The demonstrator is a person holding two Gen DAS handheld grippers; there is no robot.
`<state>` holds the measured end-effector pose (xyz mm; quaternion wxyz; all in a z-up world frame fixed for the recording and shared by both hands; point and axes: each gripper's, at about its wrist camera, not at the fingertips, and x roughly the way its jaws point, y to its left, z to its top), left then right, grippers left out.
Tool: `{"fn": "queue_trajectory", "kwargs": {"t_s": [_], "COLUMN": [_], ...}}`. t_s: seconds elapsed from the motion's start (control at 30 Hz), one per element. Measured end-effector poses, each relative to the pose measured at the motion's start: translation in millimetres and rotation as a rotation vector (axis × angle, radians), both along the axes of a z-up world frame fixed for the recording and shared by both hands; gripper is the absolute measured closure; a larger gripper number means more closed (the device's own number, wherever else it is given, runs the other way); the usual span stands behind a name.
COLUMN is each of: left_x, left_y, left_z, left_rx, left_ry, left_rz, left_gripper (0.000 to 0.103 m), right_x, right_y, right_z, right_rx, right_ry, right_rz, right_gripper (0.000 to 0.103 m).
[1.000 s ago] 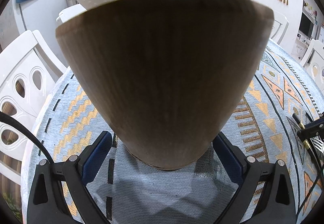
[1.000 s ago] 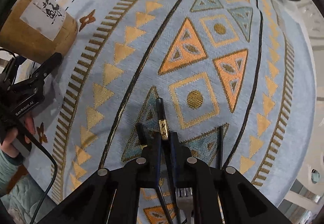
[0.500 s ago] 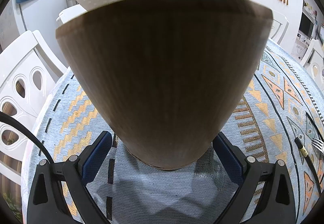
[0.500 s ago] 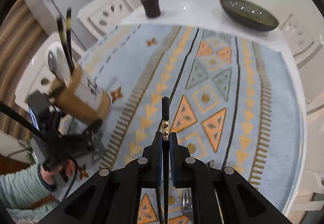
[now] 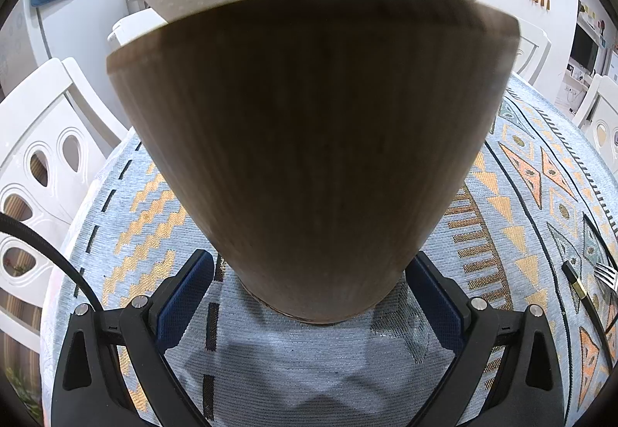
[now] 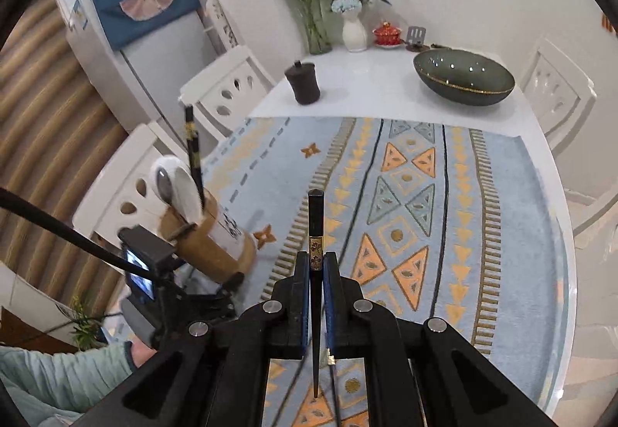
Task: Organize utensils
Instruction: 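Carry the chopstick over the wooden cup and open the right tool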
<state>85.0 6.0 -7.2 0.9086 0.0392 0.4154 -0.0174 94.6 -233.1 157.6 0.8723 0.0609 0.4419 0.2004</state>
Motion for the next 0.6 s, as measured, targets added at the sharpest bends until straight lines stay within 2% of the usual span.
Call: {"fn": "queue_trajectory", "kwargs": {"t_s": [0.17,0.43,0.53,0.6], "left_x": [0,0,-2,-3], "left_y": [0,1,-2,-3], "left_z": [0,0,0,1], "left_rx": [0.000,0.007,0.025,0.046], "left_ry": [0.000,-0.004,-0.012,-0.026], "left_rz": [0.000,0.001,0.004,0.008], "left_gripper": [0.002,0.002,0.002,0.002], "right_x": [-4,2,10,17], "right_y": [6,34,53,68], "right_z": [45,125,138,136], "right_rx": [0.065,0.188,0.228,0.239], "right_ry": [-0.101,-0.318,-0.360,-0.367], "right_rz": [0.024,0.074,0.095,0.071], "right_gripper": [0.097,0.097,0.097,0.097]}}
